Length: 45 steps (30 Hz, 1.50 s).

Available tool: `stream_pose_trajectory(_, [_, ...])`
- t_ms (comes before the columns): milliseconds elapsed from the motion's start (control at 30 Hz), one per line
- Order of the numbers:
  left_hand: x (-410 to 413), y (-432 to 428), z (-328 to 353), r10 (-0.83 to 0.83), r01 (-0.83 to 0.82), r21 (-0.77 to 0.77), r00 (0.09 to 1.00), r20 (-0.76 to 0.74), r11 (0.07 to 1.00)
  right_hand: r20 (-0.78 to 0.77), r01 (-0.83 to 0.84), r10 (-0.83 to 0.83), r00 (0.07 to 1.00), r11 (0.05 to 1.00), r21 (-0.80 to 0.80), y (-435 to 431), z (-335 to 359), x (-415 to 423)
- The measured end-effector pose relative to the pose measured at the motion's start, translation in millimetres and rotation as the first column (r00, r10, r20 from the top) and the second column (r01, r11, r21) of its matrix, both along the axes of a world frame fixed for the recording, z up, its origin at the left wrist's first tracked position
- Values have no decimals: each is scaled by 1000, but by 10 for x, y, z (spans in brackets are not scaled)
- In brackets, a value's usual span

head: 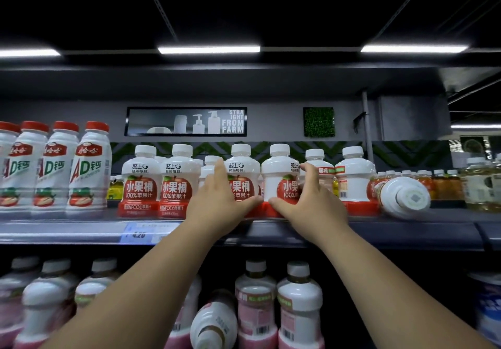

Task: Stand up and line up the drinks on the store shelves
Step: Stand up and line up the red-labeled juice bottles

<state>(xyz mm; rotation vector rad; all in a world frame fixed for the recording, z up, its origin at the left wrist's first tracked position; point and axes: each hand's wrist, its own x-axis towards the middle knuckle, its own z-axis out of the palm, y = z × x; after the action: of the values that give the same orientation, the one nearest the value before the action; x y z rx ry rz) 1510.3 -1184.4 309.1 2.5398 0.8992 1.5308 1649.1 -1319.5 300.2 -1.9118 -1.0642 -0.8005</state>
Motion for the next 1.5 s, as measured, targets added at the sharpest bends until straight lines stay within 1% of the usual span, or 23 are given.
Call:
stream_pose_trajectory(67, [-12,-6,-12,-9,8,43,999,34,999,1,-2,2,1000,1000,-12,-5,17,-17])
stream_pose_trajectory(133, [-67,-17,-23,44,-49,112,998,49,992,10,-2,2,1000,999,-33,1,47,-44])
stream_pose_trajectory(200, [-152,-26,-47,132,-137,218,991,39,966,8,-6,6,1000,999,-44,15,80,-72])
stream_pose_trajectory(267, [-272,-8,-81,149,-160,313,987,59,936,7,-5,6,1000,999,-47,47,96,-110])
stream_pose_trajectory(333, [-425,58,-98,154,-172,349,985,81,921,6,-5,5,1000,999,-45,91,96,-147])
stream_pose_trajectory(467, [-688,309,-172,235,-247,294,969,77,923,-1,-15,15,1000,999,-44,168,70,-225])
stream_pose_trajectory(533, [-780,432,-220,237,-250,243,968,79,937,8,-10,10,1000,999,-47,213,48,-269])
stream_pose_trajectory(700, [-1020,686,-218,121,-143,105,974,192,984,48,77,-76,996,997,-28,308,-19,-332])
stream_pose_trajectory(767, [-1123,769,-177,88,-105,69,974,211,992,43,92,-91,995,995,-27,315,-21,-342])
stream_pose_trajectory(833, [-1202,842,-135,75,-82,17,970,231,997,49,121,-120,992,993,-16,336,-22,-380])
stream_pose_trajectory(900, [-1241,898,-116,76,-67,-47,966,248,997,81,144,-147,986,989,40,388,-38,-470])
stream_pose_trajectory(967, [-1267,941,-122,88,-71,-80,970,225,994,90,141,-148,985,987,83,478,-62,-583])
stream_pose_trajectory(1100, [-1293,1033,-121,105,-90,-90,978,178,992,67,163,-171,983,980,113,591,-108,-701])
stream_pose_trajectory(1233, [-1312,1099,-110,80,-70,-69,985,156,995,71,183,-191,979,977,114,587,-127,-735])
stream_pose_trajectory(1433, [-1280,1133,-124,22,-10,-67,985,171,998,63,216,-221,973,973,84,569,-128,-791])
stream_pose_trajectory(1500, [-1238,1114,-142,25,-24,-9,985,172,1000,71,215,-220,973,974,72,560,-126,-771])
